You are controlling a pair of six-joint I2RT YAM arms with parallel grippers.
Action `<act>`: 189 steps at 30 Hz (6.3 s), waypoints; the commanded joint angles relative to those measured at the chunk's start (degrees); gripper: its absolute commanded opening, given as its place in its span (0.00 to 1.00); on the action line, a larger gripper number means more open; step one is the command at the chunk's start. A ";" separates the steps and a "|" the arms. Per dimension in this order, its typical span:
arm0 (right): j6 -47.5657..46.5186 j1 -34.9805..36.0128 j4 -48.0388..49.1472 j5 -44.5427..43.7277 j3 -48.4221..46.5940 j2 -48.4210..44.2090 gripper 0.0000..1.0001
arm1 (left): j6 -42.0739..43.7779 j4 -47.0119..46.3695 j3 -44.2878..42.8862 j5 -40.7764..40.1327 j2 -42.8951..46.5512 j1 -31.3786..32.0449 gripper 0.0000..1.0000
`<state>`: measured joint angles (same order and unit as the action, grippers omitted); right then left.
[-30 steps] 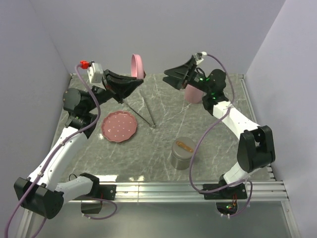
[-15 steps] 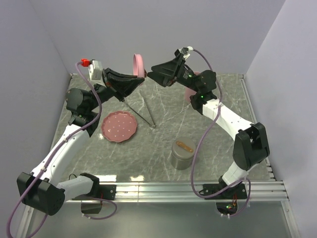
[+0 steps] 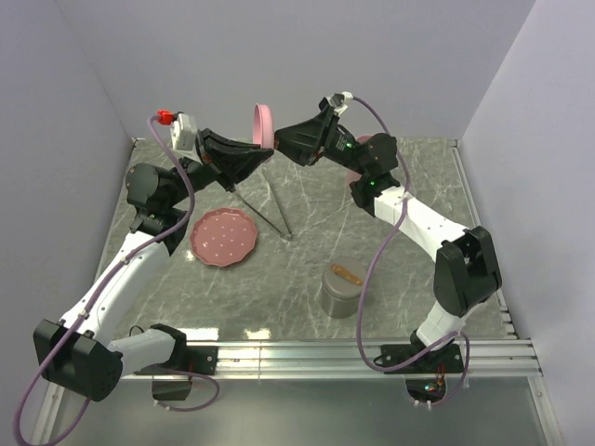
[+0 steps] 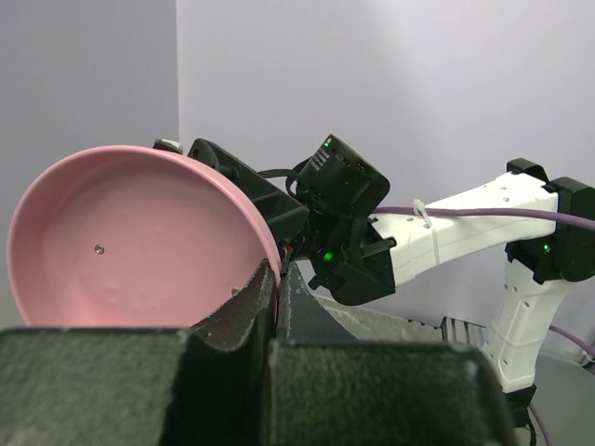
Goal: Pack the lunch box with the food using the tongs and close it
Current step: Pass the lid of the lunch box from the left arm to the right, then put the lid back on the lunch box, then move the lunch box
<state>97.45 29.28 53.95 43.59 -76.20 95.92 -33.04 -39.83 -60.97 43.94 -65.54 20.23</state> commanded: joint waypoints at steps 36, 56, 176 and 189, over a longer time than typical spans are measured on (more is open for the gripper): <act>-18.93 -6.07 -11.31 6.06 -5.27 -3.28 0.00 | 4.03 8.28 -1.60 -1.75 0.24 1.04 0.65; -99.09 -18.90 -103.24 -23.72 -50.70 15.42 0.00 | 21.52 52.57 -15.93 -9.05 -4.68 0.34 0.99; -64.34 -37.62 -68.03 -5.63 -45.27 29.14 0.56 | 17.74 47.40 -5.65 -4.65 -4.77 -3.35 0.99; -40.93 -39.47 -48.24 0.27 -37.35 39.51 0.49 | 15.81 43.36 -4.43 -4.93 -5.92 -7.22 1.00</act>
<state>51.13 -10.59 -1.04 41.93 -113.69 134.28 -15.05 7.31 -66.67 38.11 -71.37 13.61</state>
